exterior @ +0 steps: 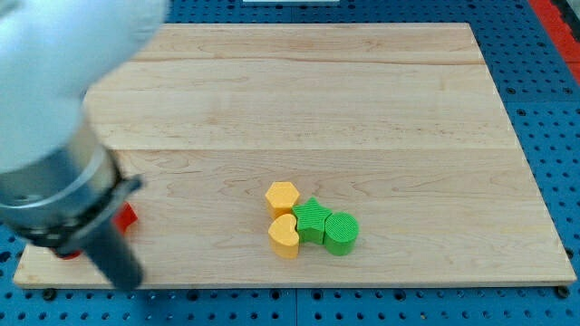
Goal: Move red circle and blue cube diagonally upwards
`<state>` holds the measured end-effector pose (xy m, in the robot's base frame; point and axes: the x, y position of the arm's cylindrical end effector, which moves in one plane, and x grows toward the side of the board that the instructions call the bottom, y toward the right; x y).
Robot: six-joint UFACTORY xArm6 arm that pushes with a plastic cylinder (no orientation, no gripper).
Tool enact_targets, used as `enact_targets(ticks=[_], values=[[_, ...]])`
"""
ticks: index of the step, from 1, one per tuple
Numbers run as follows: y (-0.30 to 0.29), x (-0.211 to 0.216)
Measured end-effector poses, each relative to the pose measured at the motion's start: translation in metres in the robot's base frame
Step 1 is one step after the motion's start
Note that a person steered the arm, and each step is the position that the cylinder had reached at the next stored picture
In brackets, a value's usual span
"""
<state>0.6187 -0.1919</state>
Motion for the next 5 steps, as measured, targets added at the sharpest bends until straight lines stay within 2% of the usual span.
enact_targets(ticks=[2,5], values=[[-0.058,-0.004],[-0.068,-0.068]])
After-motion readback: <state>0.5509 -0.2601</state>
